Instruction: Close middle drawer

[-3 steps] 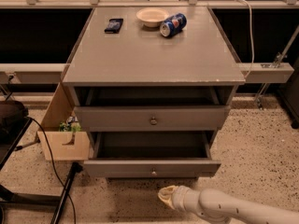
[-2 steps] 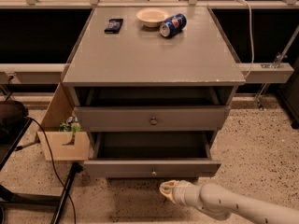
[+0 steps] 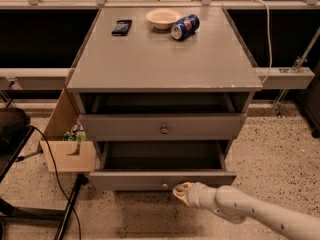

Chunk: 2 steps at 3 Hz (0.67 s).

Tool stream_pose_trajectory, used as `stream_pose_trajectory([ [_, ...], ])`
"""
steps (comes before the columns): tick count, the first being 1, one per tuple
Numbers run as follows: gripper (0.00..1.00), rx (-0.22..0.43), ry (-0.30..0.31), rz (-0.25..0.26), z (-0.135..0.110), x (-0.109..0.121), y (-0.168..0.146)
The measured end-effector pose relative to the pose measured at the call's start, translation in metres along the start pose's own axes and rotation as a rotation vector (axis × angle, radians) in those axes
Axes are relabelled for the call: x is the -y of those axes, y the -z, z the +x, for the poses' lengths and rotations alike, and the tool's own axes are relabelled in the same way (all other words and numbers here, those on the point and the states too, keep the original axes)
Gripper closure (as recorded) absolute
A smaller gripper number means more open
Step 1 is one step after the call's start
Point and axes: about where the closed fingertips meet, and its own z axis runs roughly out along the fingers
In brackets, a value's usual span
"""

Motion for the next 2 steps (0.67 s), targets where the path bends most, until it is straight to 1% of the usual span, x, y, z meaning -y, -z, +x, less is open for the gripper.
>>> stream_pose_trajectory([
  [1,1.00,0.004,0.009,0.004,-0.0024,0.0176,-0.0050],
  [2,0.82,0.004,0.009,0.006,-0.0026,0.0188,-0.0050],
])
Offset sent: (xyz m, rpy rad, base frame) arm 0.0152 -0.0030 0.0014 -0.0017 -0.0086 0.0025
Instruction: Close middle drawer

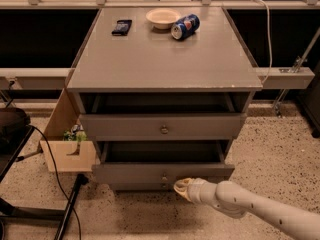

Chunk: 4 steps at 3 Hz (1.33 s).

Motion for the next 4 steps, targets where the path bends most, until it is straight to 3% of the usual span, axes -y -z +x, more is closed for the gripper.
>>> stream_pose_trajectory([
  [2,0.36,0.000,0.000,0.000,0.0000,0.0000,0.0000],
  [3,0.05,0.000,0.000,0.000,-0.0001,-0.0001,-0.0001],
  [4,0.00,0.000,0.000,0.000,-0.0001,-0.0001,-0.0002],
])
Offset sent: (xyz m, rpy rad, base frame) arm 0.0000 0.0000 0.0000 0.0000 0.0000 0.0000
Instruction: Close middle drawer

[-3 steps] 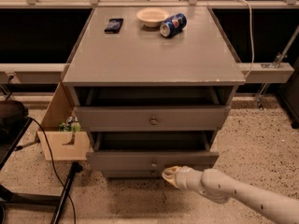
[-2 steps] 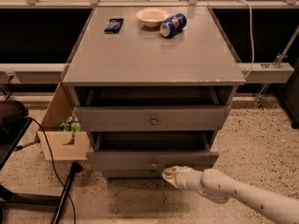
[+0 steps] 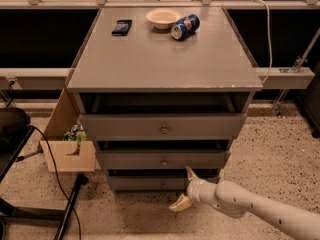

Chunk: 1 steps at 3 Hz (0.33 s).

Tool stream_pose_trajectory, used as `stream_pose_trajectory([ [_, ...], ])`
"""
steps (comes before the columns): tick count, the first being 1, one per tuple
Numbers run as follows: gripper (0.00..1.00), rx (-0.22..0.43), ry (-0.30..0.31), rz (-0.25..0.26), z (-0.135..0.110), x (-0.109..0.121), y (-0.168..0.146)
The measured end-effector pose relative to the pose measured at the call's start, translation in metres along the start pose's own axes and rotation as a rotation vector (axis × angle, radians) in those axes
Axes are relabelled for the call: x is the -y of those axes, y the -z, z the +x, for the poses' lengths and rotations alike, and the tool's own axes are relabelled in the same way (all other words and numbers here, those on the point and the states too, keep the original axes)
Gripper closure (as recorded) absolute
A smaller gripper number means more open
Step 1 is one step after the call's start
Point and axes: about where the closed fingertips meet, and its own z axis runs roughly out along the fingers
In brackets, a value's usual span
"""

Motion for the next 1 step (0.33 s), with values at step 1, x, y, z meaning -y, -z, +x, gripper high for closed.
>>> stream_pose_trajectory([
  [1,0.00,0.000,0.000,0.000,0.0000,0.0000,0.0000],
])
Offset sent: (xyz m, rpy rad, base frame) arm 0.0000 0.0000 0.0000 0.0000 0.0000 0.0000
